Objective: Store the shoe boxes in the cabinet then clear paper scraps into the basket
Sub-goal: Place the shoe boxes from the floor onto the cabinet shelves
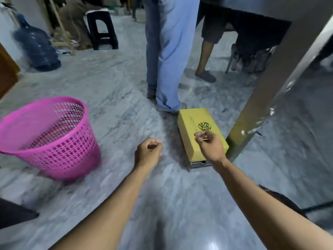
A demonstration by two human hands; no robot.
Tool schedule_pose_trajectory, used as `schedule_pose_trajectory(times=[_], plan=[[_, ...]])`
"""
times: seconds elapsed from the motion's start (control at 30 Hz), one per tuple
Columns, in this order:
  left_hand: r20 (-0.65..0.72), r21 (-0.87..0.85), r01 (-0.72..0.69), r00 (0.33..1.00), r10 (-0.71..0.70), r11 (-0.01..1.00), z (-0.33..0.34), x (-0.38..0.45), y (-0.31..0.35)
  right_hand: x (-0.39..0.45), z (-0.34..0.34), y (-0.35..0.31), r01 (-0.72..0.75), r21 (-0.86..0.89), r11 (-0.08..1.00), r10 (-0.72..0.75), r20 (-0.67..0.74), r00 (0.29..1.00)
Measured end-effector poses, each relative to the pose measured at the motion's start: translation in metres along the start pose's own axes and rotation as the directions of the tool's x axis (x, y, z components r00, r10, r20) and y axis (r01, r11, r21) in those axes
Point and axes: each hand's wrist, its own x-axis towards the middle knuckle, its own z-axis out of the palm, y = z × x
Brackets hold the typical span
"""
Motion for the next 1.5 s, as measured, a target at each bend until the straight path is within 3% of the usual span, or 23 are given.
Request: schedule_pose_trajectory(times=[0.07,0.13,0.33,0.4,0.5,0.6,0.67,0.8,1.0,1.23,1.33,1.5], plan=[[0.106,0.037,0.065,0.992,-0.069,0.997,0.039,0.011,-0.01,0.016,-0.025,0.032,-0.126,-0.06,0.99,0.114,-0.173,0.978],[0.2,0.043,0.115,0.972,-0.122,0.992,0.074,0.025,-0.02,0.036,-0.042,0.062,-0.218,-0.095,0.971,0.188,-0.248,0.95],[0.375,0.079,0.253,0.889,-0.264,0.964,0.155,0.071,-0.059,0.083,-0.049,0.12,-0.387,-0.149,0.91,0.342,-0.26,0.903],[0.381,0.05,0.282,0.881,-0.28,0.958,0.168,0.073,-0.064,0.091,-0.046,0.13,-0.405,-0.202,0.892,0.357,-0.238,0.904],[0.27,0.001,0.284,0.923,-0.274,0.959,0.168,0.069,-0.074,0.084,-0.035,0.144,-0.414,-0.23,0.881,0.36,-0.241,0.901],[0.221,-0.078,0.331,0.926,-0.307,0.94,0.155,0.07,-0.094,0.067,-0.027,0.159,-0.461,0.073,0.884,0.466,-0.196,0.863],[0.258,-0.121,0.366,0.909,-0.327,0.923,0.147,0.074,-0.104,0.059,-0.025,0.164,-0.512,0.279,0.812,0.55,-0.073,0.832],[0.264,-0.206,0.376,0.91,-0.318,0.904,0.129,0.065,-0.113,0.041,-0.025,0.171,-0.574,0.363,0.735,0.573,0.121,0.81],[0.309,-0.336,0.428,0.891,-0.331,0.839,0.054,0.034,-0.111,-0.003,-0.006,0.137,-0.558,0.37,0.743,0.458,0.326,0.827],[0.128,-0.348,0.293,0.956,-0.264,0.891,-0.062,-0.02,-0.081,-0.048,0.049,0.054,-0.432,0.336,0.837,0.203,0.542,0.816],[0.052,-0.363,0.233,0.972,-0.231,0.902,-0.121,-0.059,-0.067,-0.068,0.073,0.011,-0.344,0.298,0.89,0.075,0.649,0.757],[-0.114,-0.3,0.078,0.987,-0.117,0.951,-0.208,-0.121,-0.057,-0.098,0.123,-0.068,-0.066,0.255,0.965,-0.17,0.795,0.582]])
